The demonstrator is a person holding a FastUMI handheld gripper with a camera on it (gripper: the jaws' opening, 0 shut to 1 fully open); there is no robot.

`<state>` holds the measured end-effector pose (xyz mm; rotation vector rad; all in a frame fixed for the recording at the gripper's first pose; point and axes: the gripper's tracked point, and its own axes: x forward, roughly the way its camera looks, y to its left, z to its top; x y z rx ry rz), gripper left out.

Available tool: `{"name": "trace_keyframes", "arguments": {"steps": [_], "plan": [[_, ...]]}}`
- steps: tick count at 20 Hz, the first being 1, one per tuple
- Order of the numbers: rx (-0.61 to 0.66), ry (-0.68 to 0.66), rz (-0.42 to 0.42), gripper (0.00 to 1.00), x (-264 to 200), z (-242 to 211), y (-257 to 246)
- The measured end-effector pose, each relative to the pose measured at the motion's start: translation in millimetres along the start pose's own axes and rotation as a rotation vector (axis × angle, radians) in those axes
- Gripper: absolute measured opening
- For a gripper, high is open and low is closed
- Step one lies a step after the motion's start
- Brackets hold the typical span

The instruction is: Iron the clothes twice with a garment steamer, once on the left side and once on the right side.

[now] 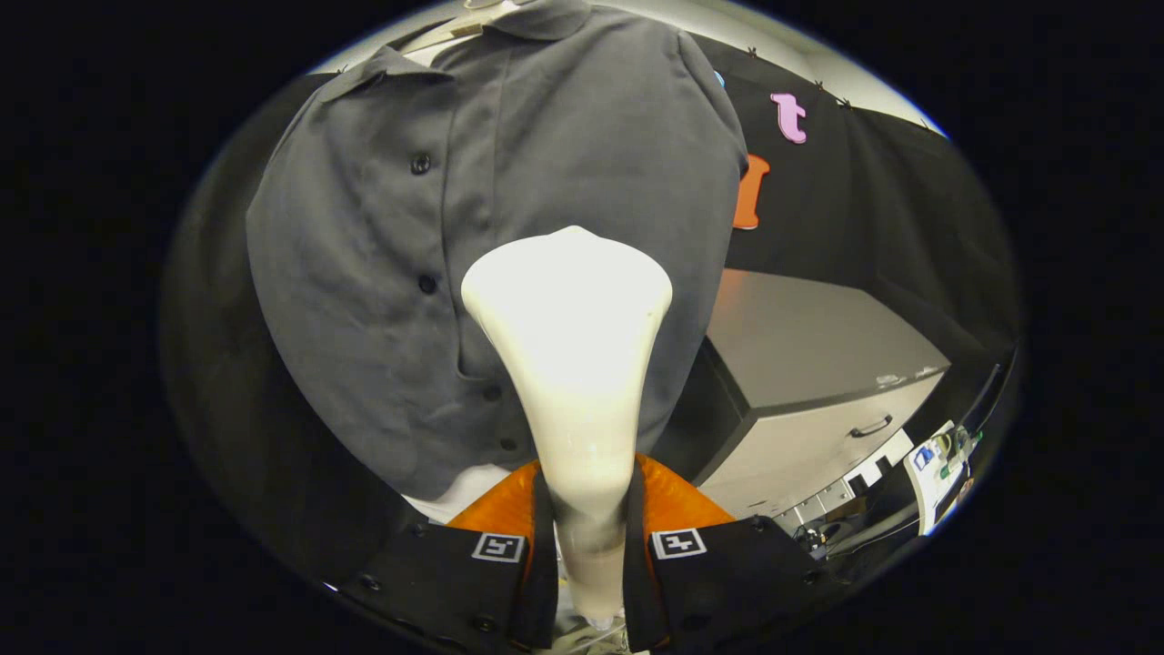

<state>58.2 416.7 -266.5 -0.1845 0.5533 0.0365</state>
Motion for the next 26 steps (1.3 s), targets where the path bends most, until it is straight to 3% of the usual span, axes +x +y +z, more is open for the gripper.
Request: {"name": "trace_keyframes", "arguments": {"steps": [11, 20, 26], "plan": [[-0.058, -0.165, 0.079, 0.37, -31.5, 110.3, 63.2], [-0.085, -0.191, 0.145, 0.37, -28.8, 133.0, 134.3], [-0.097, -0.208, 0.099, 0.37, -18.7, 128.0, 144.5]]}}
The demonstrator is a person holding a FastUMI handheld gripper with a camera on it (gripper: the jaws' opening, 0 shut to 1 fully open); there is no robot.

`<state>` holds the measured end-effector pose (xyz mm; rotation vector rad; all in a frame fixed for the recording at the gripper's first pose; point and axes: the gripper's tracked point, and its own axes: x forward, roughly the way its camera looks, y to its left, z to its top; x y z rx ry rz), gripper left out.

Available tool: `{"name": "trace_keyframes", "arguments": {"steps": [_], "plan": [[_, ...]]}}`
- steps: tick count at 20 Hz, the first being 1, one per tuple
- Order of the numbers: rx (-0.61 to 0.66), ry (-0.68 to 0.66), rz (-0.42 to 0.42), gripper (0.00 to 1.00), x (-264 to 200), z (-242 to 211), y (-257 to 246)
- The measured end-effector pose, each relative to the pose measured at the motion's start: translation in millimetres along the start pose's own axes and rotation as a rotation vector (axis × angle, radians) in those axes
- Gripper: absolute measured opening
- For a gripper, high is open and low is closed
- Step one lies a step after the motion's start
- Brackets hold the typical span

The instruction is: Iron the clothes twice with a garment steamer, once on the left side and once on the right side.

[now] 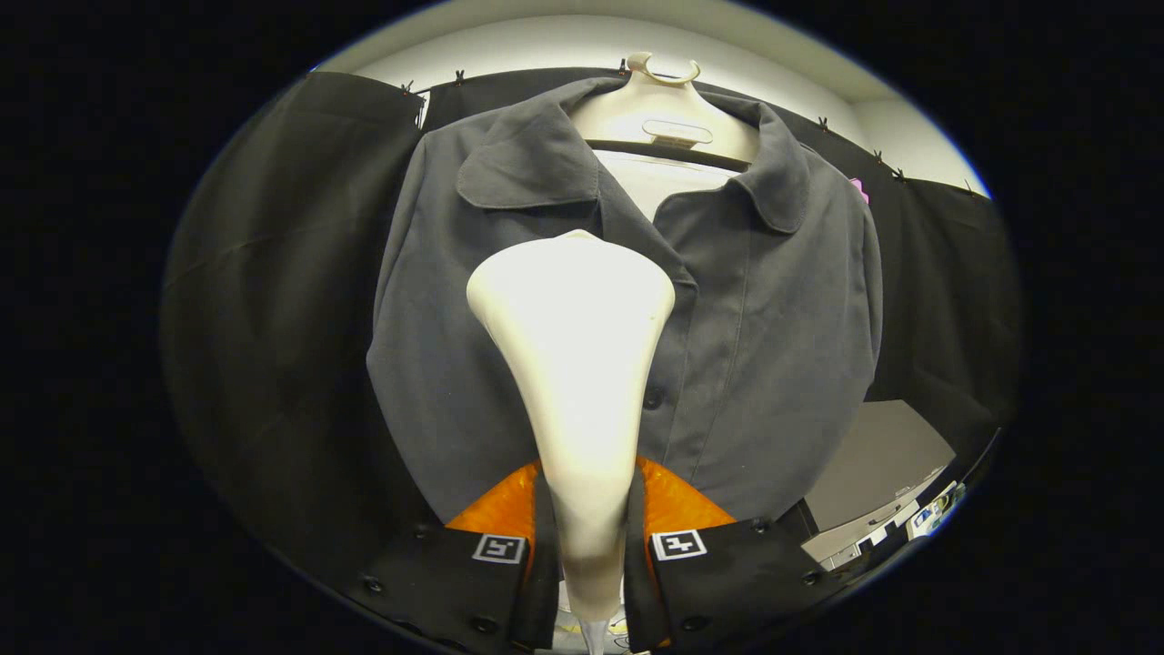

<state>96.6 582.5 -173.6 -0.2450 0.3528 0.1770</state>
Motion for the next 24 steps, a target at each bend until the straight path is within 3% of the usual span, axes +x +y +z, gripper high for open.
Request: {"name": "trace_keyframes", "arguments": {"steps": [24], "plan": [[-0.036, 0.175, -0.03, 0.37, 20.4, -153.6, 30.5]]}}
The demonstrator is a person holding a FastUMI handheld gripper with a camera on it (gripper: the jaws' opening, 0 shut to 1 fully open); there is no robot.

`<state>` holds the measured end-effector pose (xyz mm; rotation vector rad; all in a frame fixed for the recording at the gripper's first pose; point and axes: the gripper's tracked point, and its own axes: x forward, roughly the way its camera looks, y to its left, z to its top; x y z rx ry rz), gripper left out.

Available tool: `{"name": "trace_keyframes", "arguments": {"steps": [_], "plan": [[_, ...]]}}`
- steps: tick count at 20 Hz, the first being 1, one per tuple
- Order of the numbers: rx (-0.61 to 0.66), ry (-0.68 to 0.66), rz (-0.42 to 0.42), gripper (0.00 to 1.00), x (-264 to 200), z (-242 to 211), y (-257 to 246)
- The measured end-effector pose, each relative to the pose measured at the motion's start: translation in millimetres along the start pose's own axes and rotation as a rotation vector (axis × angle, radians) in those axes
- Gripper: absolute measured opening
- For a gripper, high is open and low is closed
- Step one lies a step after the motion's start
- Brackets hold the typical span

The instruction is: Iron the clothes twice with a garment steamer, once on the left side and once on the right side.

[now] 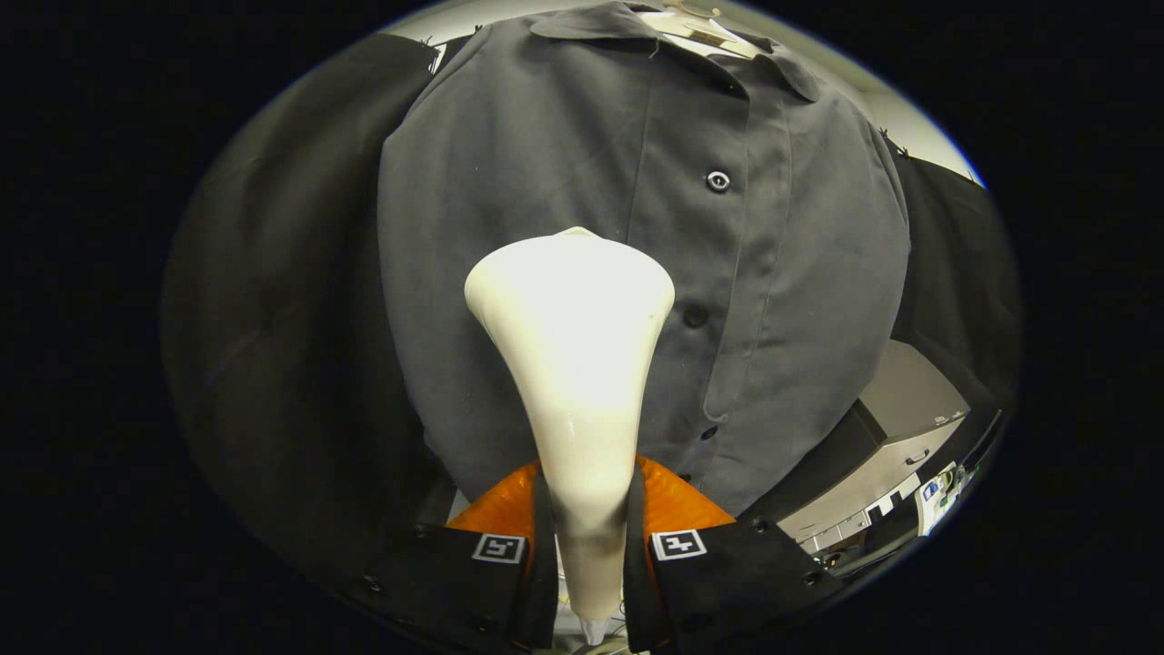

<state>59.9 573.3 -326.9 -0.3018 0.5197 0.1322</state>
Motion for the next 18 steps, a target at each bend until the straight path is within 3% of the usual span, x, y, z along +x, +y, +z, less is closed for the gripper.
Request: {"name": "trace_keyframes", "arguments": {"steps": [18], "plan": [[-0.004, 0.156, -0.002, 0.37, 25.0, -125.0, 17.6]]}}
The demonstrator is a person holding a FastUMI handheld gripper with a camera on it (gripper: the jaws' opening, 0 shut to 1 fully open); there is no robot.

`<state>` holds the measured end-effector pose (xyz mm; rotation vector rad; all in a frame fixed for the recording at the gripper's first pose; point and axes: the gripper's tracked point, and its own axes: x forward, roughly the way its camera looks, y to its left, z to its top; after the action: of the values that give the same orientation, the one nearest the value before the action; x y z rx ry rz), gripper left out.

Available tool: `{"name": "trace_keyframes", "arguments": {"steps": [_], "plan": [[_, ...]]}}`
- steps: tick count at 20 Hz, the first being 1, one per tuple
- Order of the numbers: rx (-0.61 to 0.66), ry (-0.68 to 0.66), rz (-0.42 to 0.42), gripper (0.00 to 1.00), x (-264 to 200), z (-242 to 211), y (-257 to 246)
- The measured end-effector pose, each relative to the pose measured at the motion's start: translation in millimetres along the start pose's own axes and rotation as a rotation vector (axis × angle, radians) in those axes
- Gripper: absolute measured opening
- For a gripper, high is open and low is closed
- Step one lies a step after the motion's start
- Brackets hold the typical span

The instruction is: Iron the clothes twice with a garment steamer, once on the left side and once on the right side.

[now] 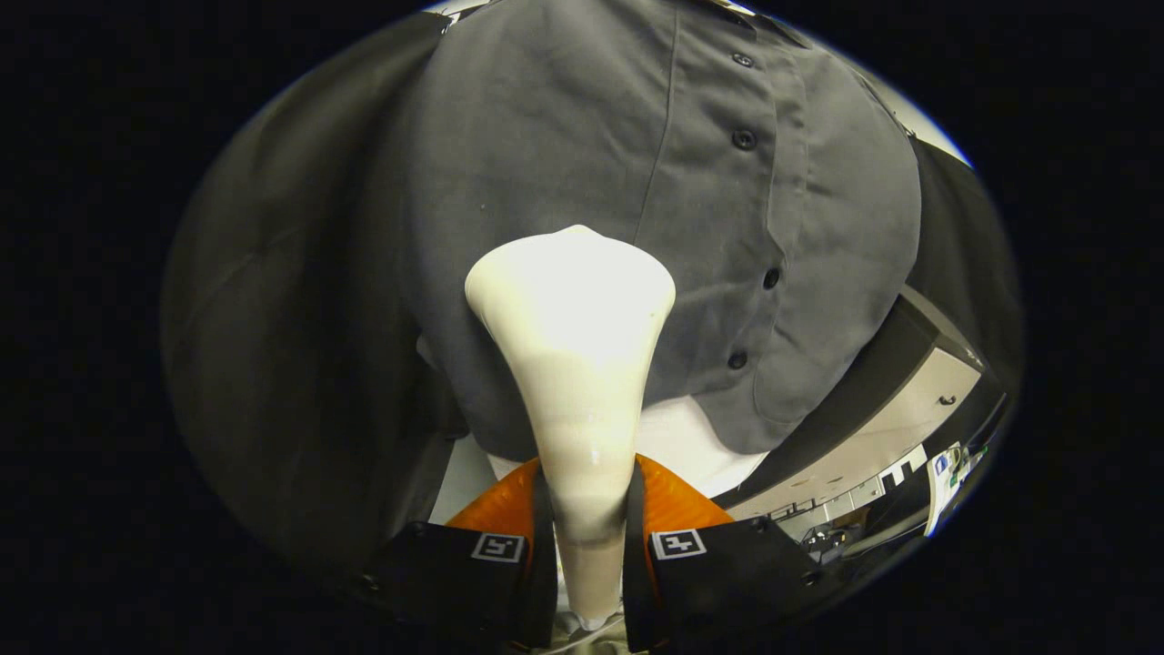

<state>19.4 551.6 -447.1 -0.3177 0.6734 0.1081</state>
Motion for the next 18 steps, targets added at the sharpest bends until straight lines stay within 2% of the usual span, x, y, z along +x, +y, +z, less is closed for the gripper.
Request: {"name": "trace_keyframes", "arguments": {"steps": [5, 8, 11, 18], "plan": [[-0.002, 0.031, 0.005, 0.37, -3.2, -11.0, -1.0], [-0.035, -0.004, 0.029, 0.37, -27.9, 2.4, -6.0], [-0.007, -0.024, 0.064, 0.37, -55.7, 8.9, -20.5], [0.125, -0.087, 0.049, 0.37, -130.5, 25.7, -108.4]]}}
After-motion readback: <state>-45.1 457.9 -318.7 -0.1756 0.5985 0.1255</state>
